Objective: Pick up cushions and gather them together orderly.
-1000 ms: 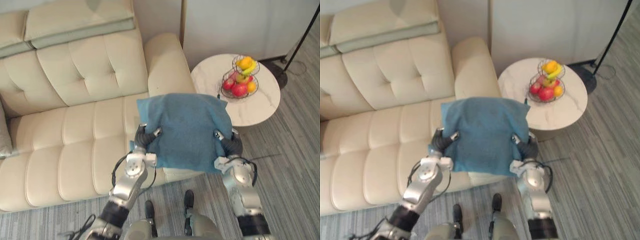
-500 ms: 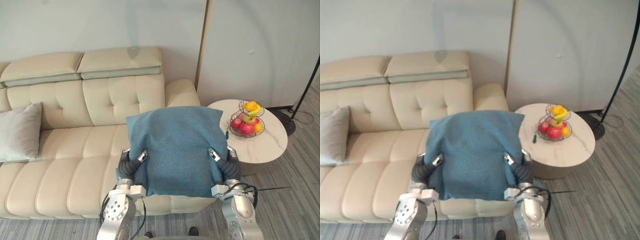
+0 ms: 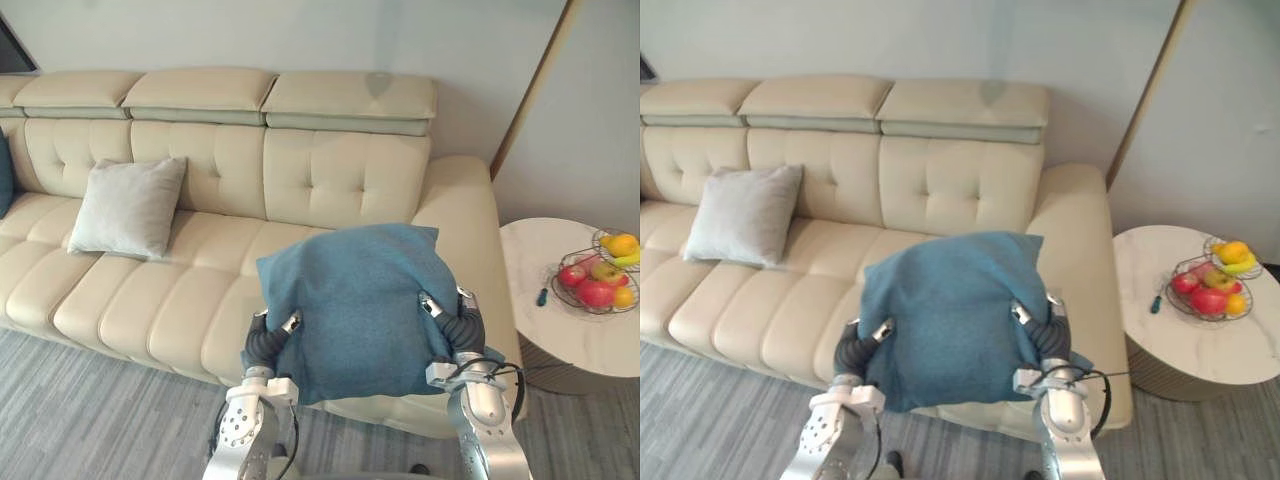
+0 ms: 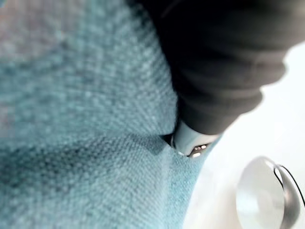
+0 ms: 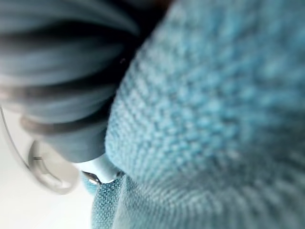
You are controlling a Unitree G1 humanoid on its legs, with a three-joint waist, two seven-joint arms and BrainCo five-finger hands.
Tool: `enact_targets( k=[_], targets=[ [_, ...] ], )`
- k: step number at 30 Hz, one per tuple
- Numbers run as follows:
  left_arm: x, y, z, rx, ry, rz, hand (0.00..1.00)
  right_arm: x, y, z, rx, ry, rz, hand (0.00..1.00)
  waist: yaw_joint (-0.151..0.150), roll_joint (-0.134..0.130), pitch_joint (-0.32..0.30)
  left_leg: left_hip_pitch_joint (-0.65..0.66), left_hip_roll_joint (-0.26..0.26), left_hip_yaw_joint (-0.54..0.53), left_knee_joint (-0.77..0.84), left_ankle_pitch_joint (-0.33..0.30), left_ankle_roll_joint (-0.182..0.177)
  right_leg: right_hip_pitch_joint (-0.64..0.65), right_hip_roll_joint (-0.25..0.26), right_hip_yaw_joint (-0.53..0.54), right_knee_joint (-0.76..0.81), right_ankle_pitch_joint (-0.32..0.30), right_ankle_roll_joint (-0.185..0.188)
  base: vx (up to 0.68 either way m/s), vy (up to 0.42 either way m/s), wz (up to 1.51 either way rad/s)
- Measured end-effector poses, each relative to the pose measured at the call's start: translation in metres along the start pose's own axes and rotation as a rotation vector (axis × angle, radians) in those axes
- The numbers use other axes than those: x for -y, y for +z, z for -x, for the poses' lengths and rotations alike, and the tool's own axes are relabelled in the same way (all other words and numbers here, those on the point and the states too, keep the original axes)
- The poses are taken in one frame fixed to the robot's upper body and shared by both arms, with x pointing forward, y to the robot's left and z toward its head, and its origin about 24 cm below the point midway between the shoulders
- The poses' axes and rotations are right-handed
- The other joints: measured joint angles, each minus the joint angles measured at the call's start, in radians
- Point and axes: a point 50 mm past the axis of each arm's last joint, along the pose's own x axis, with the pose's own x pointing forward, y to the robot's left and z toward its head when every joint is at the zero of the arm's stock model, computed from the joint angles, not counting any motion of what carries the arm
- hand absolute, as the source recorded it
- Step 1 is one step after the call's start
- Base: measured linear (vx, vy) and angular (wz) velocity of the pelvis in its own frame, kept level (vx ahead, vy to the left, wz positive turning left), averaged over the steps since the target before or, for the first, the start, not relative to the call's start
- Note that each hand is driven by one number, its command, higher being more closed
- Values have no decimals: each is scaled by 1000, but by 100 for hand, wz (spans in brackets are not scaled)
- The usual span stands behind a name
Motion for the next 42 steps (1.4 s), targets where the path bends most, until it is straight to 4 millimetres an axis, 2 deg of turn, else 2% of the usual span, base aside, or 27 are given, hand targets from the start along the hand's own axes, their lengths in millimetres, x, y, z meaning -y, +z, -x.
enact_targets(
  k=[1, 3, 4, 5, 6, 7, 8, 9, 11, 12, 13, 14, 16, 19, 20, 21, 22, 23, 24, 26, 27, 28, 29, 32, 35, 39, 42],
  targets=[
    [2, -1, -1, -7, -7, -2, 100, 2, -1, 0, -6, -10, 4, 100, 3, 5, 3, -8, -6, 1, 60, -45, 20, -3, -17, 7, 40, 22, 1, 130, 473, 4],
    [4, -4, -1, -17, -17, -5, 100, 5, -2, 1, -16, -25, 9, 100, 2, 21, 3, 3, -15, 7, 99, -93, 52, -46, -51, 17, 162, 59, -38, 104, 472, -11],
    [4, -3, -2, -12, -23, -11, 100, 5, -3, -1, -16, -22, 9, 100, 5, 35, 9, 22, -18, 22, 89, -102, 68, -96, -66, 22, 245, 104, -114, 64, 367, -37],
    [3, 0, -4, 0, -30, -25, 100, 4, -5, -3, -21, -20, 8, 100, 4, 46, 24, 54, -26, 29, 74, -109, 82, -161, -62, 71, 384, 53, -164, 58, 349, -32],
    [2, 1, -5, 2, -32, -31, 100, 3, -6, -3, -28, -24, 3, 100, 1, 47, 27, 69, -32, 29, 63, -111, 89, -184, -42, 106, 452, -3, -144, 41, 241, -11],
    [2, 1, -5, 3, -33, -36, 100, 3, -8, 0, -40, -34, -9, 100, -2, 52, 31, 99, -43, 26, 41, -112, 100, -209, 19, 173, 551, -118, -99, 57, 195, 18],
    [2, 1, -5, 3, -34, -37, 100, 3, -9, 1, -45, -43, -17, 100, -15, 43, 27, 124, -57, 30, 13, -107, 111, -225, 108, 225, 600, -216, -56, 73, 154, 26],
    [2, 2, -5, 5, -36, -37, 100, 3, -9, 1, -43, -41, -16, 100, -19, 36, 23, 127, -67, 30, -1, -105, 115, -229, 140, 221, 594, -244, -54, 98, 140, 26],
    [3, 2, -6, 7, -40, -38, 100, 3, -7, -2, -31, -36, -15, 100, -14, 9, 21, 159, -117, 41, -43, -102, 119, -226, 221, 173, 471, -288, -94, 159, 74, 3],
    [4, 2, -6, 7, -41, -38, 100, 3, -7, -2, -32, -36, -16, 100, -13, 7, 16, 160, -128, 39, -43, -102, 119, -218, 248, 182, 403, -289, -132, 203, 37, 3],
    [4, 3, -7, 9, -43, -39, 100, 4, -7, -1, -32, -39, -17, 100, -14, 8, 16, 160, -132, 33, -42, -102, 119, -201, 258, 189, 363, -278, -170, 212, 11, 21],
    [6, 3, -7, 9, -50, -37, 100, 7, -7, -1, -35, -47, -14, 100, -20, 31, 30, 160, -132, 10, -37, -103, 117, -165, 266, 186, 314, -267, -192, 171, 4, 20],
    [8, 1, -7, -1, -49, -30, 100, 9, -9, 1, -46, -53, -10, 100, -15, 42, 34, 166, -129, 0, -35, -103, 117, -149, 268, 184, 306, -266, -192, 191, 3, 23],
    [12, -4, -4, -31, -69, -26, 100, 17, -13, 11, -71, -82, 0, 100, -16, 46, 34, 186, -110, -13, 39, -112, 101, -40, 275, 154, 240, -266, -193, 203, -28, 57],
    [14, -5, -3, -37, -84, -23, 100, 20, -9, 15, -61, -91, 1, 100, -16, 47, 36, 165, -101, -12, 131, -122, 87, 3, 277, 150, 211, -266, -193, 185, 11, 46],
    [14, -5, -2, -37, -89, -20, 100, 21, -3, 17, -40, -90, 2, 100, -13, 42, 40, 91, -86, -10, 300, -131, 82, 42, 269, 151, 179, -265, -195, 167, 38, 22],
    [15, -4, -1, -31, -92, -16, 100, 21, 0, 16, -25, -87, 3, 100, 4, 42, 41, 47, -58, -3, 367, -156, 101, 51, 269, 158, 171, -265, -195, 115, 61, -6],
    [15, -3, -1, -27, -93, -14, 100, 20, 1, 15, -18, -86, 1, 100, 8, 45, 39, 35, -39, -6, 367, -171, 108, 52, 269, 167, 172, -265, -195, 63, 72, -34],
    [15, -1, -1, -18, -92, -10, 100, 19, 3, 13, -9, -82, -1, 100, 9, 50, 39, 24, -6, -25, 328, -184, 100, 51, 269, 182, 172, -265, -195, 75, 112, -43],
    [17, 2, 1, -5, -86, 7, 100, 20, 4, 12, -4, -76, 7, 100, 9, 71, 33, 32, 37, -88, 146, -114, 76, 43, 274, 218, 172, -267, -190, 85, 204, -50],
    [17, 2, 2, -6, -81, 14, 100, 19, 4, 12, -5, -71, 13, 100, 16, 86, 23, 43, 39, -141, 87, -83, -5, 33, 281, 247, 172, -278, -165, 87, 226, -54],
    [15, 1, 2, -9, -79, 7, 100, 19, 3, 12, -9, -69, 18, 100, 14, 75, 28, 56, 20, -133, 69, -81, -1, 28, 265, 278, 166, -276, -150, 58, 216, -56],
    [14, 1, 3, -11, -79, 0, 100, 18, 2, 13, -17, -72, 19, 100, 7, 54, 28, 56, 0, -109, 55, -77, 6, 9, 242, 299, 168, -273, -146, 49, 211, -36],
    [9, -1, 5, -26, -72, -25, 100, 15, -2, 15, -40, -67, 11, 100, 6, 28, 32, 69, -19, -64, 39, -73, 15, -7, 219, 340, 162, -261, -128, 10, 159, -36],
    [8, -5, 9, -45, -71, -31, 100, 15, -11, 19, -84, -72, 13, 100, 3, 24, 28, 108, -32, -45, -14, -61, 26, -1, 210, 353, 145, -257, -120, -4, 25, -18],
    [10, -7, 11, -53, -77, -50, 100, 18, -25, 22, -140, -89, 64, 100, 0, 23, 20, 122, -33, -41, -73, -34, 18, -11, 214, 358, 121, -245, -107, -5, -34, -9],
    [10, -9, 9, -62, -78, -62, 100, 18, -28, 21, -152, -107, 107, 100, 1, 22, 21, 116, -29, -35, -99, -20, 11, -22, 227, 367, 95, -226, -112, 23, -34, -10]
  ],
)
